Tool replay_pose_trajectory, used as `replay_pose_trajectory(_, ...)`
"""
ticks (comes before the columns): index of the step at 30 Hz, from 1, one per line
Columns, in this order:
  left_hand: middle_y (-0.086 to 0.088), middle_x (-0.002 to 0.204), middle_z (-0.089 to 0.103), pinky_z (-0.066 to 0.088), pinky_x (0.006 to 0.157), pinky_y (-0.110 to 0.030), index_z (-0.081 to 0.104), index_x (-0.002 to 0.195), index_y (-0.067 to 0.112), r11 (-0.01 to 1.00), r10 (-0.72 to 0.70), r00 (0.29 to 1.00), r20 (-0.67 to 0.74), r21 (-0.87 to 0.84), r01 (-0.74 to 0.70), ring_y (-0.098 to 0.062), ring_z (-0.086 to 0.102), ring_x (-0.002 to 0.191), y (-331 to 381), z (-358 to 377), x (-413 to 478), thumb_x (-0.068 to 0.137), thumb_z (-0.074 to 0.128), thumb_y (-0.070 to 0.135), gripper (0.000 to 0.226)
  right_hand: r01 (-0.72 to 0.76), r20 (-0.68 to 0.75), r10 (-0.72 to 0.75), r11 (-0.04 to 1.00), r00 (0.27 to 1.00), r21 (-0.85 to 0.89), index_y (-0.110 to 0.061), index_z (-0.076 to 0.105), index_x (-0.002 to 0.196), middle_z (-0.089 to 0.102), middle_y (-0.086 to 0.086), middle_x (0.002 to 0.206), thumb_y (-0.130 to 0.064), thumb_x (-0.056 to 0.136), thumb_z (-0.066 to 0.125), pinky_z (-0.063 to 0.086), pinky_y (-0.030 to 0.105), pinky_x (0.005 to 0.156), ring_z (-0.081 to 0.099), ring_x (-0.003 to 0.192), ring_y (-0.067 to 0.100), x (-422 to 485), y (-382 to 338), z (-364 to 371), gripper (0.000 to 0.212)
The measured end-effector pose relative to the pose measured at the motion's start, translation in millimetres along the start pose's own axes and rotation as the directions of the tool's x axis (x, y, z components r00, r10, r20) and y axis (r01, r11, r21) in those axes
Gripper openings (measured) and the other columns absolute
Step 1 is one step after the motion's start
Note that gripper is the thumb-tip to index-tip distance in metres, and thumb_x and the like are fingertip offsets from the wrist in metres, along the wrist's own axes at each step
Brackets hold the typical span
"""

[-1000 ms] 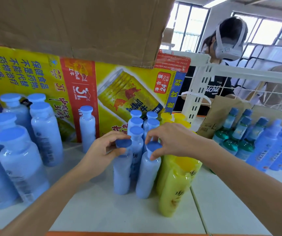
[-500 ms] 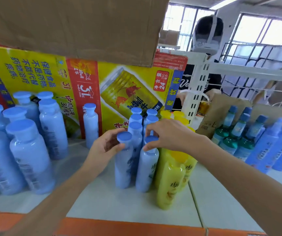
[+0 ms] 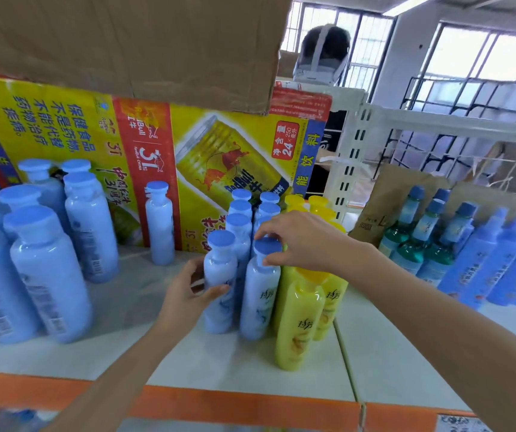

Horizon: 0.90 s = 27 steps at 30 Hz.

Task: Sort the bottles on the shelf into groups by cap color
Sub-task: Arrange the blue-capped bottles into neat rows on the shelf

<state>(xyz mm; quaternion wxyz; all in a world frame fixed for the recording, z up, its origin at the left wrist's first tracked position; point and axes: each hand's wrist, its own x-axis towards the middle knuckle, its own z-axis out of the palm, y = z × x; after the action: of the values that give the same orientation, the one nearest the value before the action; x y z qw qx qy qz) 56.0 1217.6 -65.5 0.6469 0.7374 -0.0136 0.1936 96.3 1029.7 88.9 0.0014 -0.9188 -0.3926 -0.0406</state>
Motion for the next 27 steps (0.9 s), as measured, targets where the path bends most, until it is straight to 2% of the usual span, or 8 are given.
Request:
replay_pose_trajectory(3,0.002,0.104,0.065,0.050,0.082,-0.023,0.054,0.103,0.018,0.997,-0.044,0.996,0.075,-0.053,0.048,-0.006,0.062,0.094,-0.9,-4.5,2.1,0.052,0.076,0.038,0.059,-0.003,-0.023,0.003,1.000,1.000,0.004,-0.025,0.056,0.116,0.060,-0.004,0.106,-0.041,0.083,0.063,0.036,0.026,0.072,0.043,0.084,0.010,1.9,1.2,2.0,0.038)
replay_pose_trajectory(5,0.000,0.110,0.063,0.049,0.084,-0.025,0.052,0.106,0.018,0.997,-0.043,0.991,0.124,-0.064,0.052,-0.004,0.061,0.099,-1.0,-6.4,3.3,0.055,0.075,0.033,0.058,-0.002,-0.031,0.003,1.000,1.000,0.009,-0.024,0.056,0.115,0.061,-0.004,0.105,-0.041,0.083,0.063,0.035,0.025,0.071,0.041,0.083,0.009,3.0,1.7,3.0,0.037)
replay_pose_trajectory(9,-0.001,0.110,0.063,0.049,0.078,-0.017,0.052,0.106,0.017,0.997,-0.021,0.981,0.192,-0.069,0.035,0.001,0.060,0.099,-2.0,-7.4,4.8,0.066,0.067,0.018,0.044,-0.012,-0.046,0.013,1.000,0.999,0.026,-0.023,0.057,0.114,0.062,-0.002,0.101,-0.042,0.082,0.063,0.037,0.026,0.070,0.043,0.080,0.010,4.8,2.5,5.4,0.038)
replay_pose_trajectory(13,0.009,0.103,0.068,0.049,0.078,-0.015,0.055,0.108,0.021,0.996,-0.019,0.986,0.166,-0.081,0.033,-0.002,0.062,0.098,-5.7,-5.2,3.0,0.061,0.071,0.036,0.051,-0.024,-0.043,0.026,0.999,0.999,0.036,-0.021,0.056,0.113,0.061,0.000,0.101,-0.042,0.082,0.062,0.040,0.028,0.070,0.044,0.080,0.012,6.4,1.9,8.1,0.038)
replay_pose_trajectory(16,0.005,0.104,0.068,0.049,0.077,-0.015,0.056,0.109,0.020,0.997,-0.024,0.994,0.109,-0.068,0.031,-0.005,0.063,0.096,-10.7,-1.4,-0.4,0.060,0.068,0.042,0.055,-0.018,-0.030,0.020,0.998,0.999,0.067,-0.020,0.055,0.115,0.059,0.000,0.105,-0.041,0.082,0.063,0.044,0.031,0.077,0.050,0.087,0.015,4.2,1.3,7.3,0.040)
replay_pose_trajectory(18,0.002,0.104,0.067,0.051,0.078,-0.018,0.056,0.109,0.019,0.998,-0.038,0.996,0.075,-0.050,0.042,-0.006,0.064,0.095,-14.2,1.7,-4.3,0.059,0.070,0.040,0.056,-0.005,-0.021,0.008,0.995,1.000,0.101,-0.021,0.051,0.121,0.056,-0.002,0.113,-0.039,0.082,0.064,0.044,0.032,0.083,0.052,0.098,0.016,2.2,0.7,7.0,0.045)
replay_pose_trajectory(21,0.004,0.100,0.065,0.051,0.073,-0.015,0.054,0.104,0.021,0.997,-0.071,0.997,0.037,-0.035,0.072,0.001,0.063,0.087,-23.9,8.1,-12.7,0.060,0.073,0.024,0.048,0.010,0.005,-0.010,0.994,1.000,0.110,-0.023,0.047,0.125,0.053,-0.004,0.122,-0.034,0.083,0.064,0.042,0.034,0.089,0.050,0.108,0.017,1.7,-0.9,9.4,0.047)
replay_pose_trajectory(27,0.001,0.102,0.064,0.052,0.067,-0.015,0.054,0.099,0.023,0.995,-0.097,0.995,0.018,0.022,0.097,0.005,0.061,0.090,-42.5,8.5,-18.5,0.069,0.077,0.003,0.043,0.013,-0.018,-0.011,0.993,1.000,0.119,-0.021,0.054,0.118,0.056,-0.002,0.116,-0.026,0.084,0.060,0.042,0.032,0.085,0.052,0.104,0.018,3.9,-0.5,14.7,0.034)
